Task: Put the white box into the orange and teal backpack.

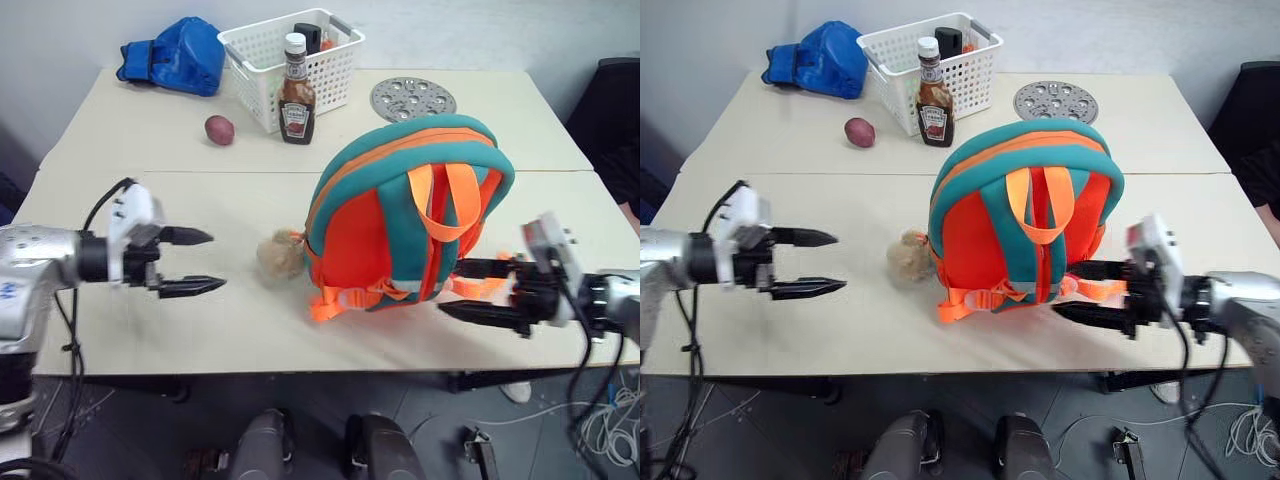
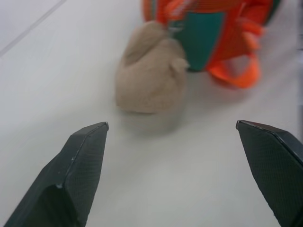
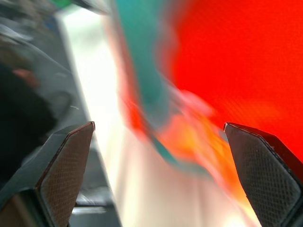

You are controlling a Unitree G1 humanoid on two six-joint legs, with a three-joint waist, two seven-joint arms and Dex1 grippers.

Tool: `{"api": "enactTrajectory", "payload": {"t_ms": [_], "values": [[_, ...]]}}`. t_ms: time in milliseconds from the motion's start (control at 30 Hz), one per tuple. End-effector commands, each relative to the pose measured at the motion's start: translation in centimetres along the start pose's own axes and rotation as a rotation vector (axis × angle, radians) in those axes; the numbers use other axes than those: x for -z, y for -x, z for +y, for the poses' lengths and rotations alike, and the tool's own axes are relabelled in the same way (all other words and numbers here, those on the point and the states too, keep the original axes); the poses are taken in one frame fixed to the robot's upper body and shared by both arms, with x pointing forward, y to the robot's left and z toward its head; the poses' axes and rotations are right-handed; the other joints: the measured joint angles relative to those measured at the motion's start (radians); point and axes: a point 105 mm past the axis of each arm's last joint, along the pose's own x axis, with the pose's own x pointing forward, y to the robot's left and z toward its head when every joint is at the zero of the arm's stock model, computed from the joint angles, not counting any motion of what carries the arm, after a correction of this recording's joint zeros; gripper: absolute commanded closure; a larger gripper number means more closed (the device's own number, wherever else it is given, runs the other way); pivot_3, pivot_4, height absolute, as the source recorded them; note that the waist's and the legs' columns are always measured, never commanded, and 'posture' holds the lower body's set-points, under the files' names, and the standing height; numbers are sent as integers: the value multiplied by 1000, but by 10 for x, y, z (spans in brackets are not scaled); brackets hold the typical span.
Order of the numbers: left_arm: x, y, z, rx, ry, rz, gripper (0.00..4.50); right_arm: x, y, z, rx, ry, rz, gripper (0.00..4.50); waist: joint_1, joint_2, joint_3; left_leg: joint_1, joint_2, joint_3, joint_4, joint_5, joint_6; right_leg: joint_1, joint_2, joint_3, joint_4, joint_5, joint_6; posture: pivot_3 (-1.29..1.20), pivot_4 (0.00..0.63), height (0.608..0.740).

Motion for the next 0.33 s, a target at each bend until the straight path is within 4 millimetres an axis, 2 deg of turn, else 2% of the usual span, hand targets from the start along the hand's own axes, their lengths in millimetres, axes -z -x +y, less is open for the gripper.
{"api": "enactTrajectory", "payload": {"t_ms": [33,133,200,333], "values": [[-21,29,-7,-55,7,-74,15,-20,45,-11,52,70,-18,0,-2,1,0,1,0,0,0,0,0,1,0,0,-1,0,0,0,150,740],[-25,56,-8,-117,45,-98,15,-39,71,-21,86,58,-60,0,-4,1,0,6,1,0,-1,-1,0,6,0,-1,-3,-1,-2,0,150,740],[-28,65,-8,-149,56,-116,15,-47,79,-26,99,54,-89,0,-7,2,0,6,1,0,-2,-2,-1,6,0,-1,-4,-1,-3,0,150,740],[-25,61,-7,-191,24,-116,15,-50,77,-35,111,61,-113,0,-13,2,0,6,2,-1,-2,-3,-3,6,0,-1,-3,-2,-3,0,150,740]]}}
